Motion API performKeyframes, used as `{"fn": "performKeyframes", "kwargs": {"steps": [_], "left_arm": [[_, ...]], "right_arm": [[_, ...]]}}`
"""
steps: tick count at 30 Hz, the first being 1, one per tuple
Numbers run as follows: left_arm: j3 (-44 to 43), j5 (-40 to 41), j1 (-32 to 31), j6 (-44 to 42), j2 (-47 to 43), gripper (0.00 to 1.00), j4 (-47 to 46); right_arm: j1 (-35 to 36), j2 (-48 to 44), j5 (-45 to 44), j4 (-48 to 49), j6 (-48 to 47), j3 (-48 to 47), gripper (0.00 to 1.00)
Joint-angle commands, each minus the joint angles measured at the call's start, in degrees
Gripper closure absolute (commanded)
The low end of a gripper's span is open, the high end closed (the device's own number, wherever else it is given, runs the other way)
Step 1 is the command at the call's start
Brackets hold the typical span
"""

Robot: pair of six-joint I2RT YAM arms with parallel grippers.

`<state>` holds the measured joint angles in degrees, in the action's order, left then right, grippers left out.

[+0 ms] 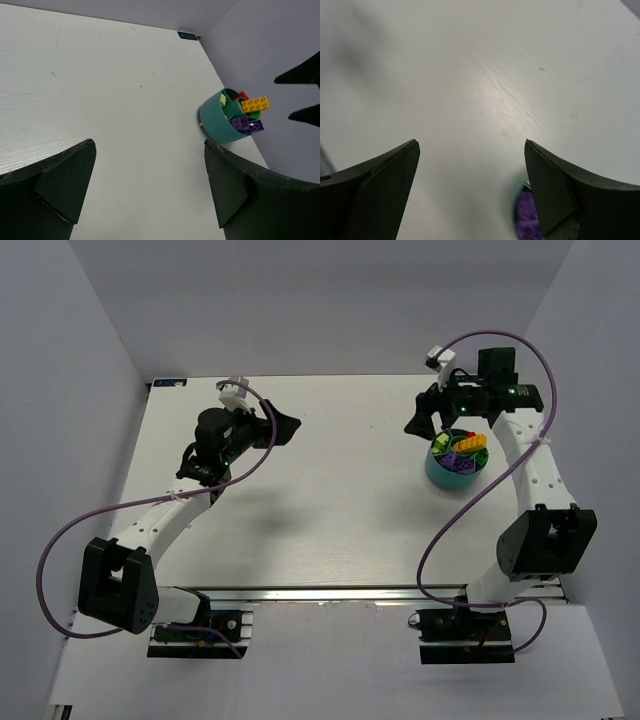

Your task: Sort the legos into containers by color

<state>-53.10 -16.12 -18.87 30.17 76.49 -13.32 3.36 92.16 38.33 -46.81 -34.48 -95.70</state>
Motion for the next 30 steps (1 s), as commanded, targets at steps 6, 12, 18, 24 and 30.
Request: {"fn": "performKeyframes", "kwargs": {"steps": [6,12,18,24,30], "left_arm": [[-2.27,3.90,0.50,0.67,-4.59,0.02,2.51],[1.94,7.06,0.42,3.04,-10.03,0.02,1.19],[4.85,9.79,0.50,4.28,-14.52,0.02,2.95],[7.22,11.55,0.50,5.68,-17.51,0.02,3.21],[8.45,12.34,0.50,6.21,-20.24,0.02,3.83]], "right_arm": [[2.00,-1.01,12.41,19.10,21.11,4.02,0.11],[2.18,-1.45,6.77,22.11,24.55,5.61,0.11],[2.18,-8.04,-2.19,31.33,27.53,12.90,0.11],[2.18,-12.43,-7.83,34.23,28.50,18.44,0.10],[2.18,-15.96,-7.91,36.09,29.99,22.57,0.11]]}}
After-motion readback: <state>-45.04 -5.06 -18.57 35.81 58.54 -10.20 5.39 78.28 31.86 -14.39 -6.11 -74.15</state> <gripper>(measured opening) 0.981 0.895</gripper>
